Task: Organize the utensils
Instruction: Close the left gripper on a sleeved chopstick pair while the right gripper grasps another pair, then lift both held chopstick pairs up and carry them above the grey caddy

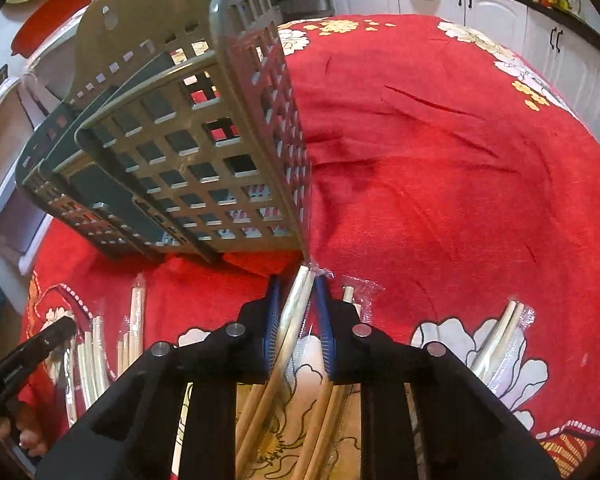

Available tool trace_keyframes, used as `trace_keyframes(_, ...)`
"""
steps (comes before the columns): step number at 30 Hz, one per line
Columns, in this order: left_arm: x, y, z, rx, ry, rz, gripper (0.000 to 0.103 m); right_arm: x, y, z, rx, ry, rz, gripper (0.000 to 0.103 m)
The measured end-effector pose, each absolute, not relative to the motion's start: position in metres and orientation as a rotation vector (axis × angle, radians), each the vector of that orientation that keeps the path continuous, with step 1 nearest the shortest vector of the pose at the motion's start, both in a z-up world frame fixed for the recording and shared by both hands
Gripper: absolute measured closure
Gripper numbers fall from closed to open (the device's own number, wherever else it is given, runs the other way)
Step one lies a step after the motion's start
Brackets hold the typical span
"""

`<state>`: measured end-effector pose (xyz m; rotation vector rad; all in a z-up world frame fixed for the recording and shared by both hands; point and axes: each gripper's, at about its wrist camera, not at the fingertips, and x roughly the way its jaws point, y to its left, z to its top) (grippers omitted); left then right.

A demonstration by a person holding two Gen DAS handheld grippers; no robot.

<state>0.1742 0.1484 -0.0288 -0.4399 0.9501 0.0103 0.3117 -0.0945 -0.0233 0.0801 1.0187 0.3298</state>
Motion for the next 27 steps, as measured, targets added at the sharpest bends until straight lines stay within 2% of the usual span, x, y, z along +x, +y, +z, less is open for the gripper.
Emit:
trace_keyframes(12, 0.163, 0.144, 0.005, -0.416, 0.852, -0.020, 0.101, 0.291, -0.105, 0.006, 0.210, 0.960, 0.513, 0.097)
trace_keyframes(27, 0.150, 0.131, 0.080, -0.354, 0.687, -0.070, 0.102, 0.241, -0.101, 0.095, 0.139, 0.684, 0.695, 0.097)
